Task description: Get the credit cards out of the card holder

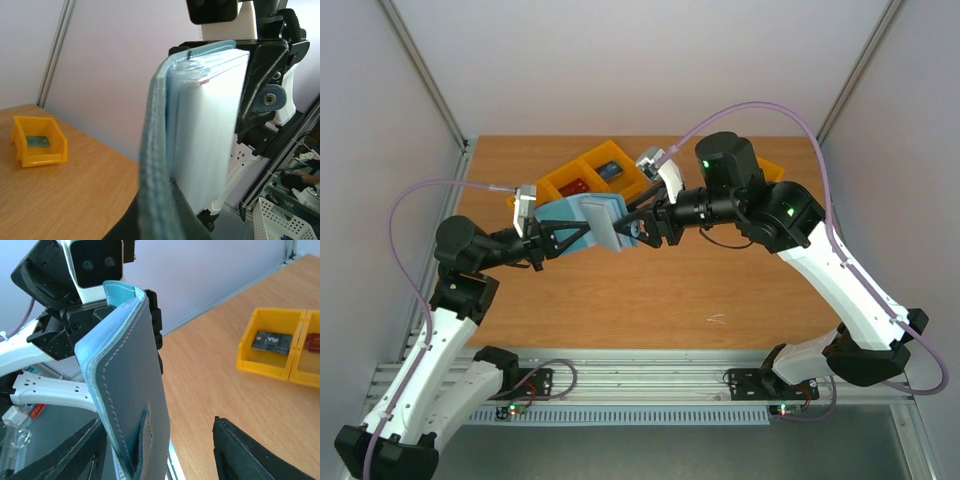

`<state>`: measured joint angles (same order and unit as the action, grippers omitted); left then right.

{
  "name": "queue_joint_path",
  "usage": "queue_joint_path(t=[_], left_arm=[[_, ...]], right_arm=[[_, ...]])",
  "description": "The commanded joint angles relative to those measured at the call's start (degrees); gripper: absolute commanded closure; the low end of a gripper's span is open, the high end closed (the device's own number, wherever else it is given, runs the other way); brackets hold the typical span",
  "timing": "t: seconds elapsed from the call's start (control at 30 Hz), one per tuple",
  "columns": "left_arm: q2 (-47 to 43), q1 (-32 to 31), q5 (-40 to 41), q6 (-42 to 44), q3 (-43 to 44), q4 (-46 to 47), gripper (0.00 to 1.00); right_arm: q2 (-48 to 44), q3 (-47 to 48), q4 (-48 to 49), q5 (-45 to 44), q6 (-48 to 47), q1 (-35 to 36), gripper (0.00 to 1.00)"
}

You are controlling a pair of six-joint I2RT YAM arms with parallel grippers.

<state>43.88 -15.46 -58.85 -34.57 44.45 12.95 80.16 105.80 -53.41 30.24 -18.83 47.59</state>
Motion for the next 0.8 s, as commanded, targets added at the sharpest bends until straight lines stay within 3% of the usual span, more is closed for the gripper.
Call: queue_joint_path(t=[0.0,0.33,0.43,0.6,0.77], left_arm=[[-0.87,-0.09,-1.13,-0.63,0.58,4.44,1.0],[-0.21,-0.89,0.73,0.59,1.51,1.11,1.0],[-0.05,-1.27,3.91,1.76,2.35,-3.65,1.0],[0.25,-1.93,13.11,7.73,5.62,-19.53,1.0],[0.32,-2.54,13.4,9.22,5.59,-20.77,1.0]], right_arm=[[-0.6,1.36,0.32,1.51,-1.52,-0.2,0.39],[3.24,4.2,-1.15,-0.76,0.74,0.27,0.35],[4.02,4.11,-1.25,-0.38,0.68,0.65,0.31],[4.25,3.66,-2.21,0.29,0.63,0.75,0.26],[4.83,2.19,-2.74,-1.03,0.57,1.75,0.2]])
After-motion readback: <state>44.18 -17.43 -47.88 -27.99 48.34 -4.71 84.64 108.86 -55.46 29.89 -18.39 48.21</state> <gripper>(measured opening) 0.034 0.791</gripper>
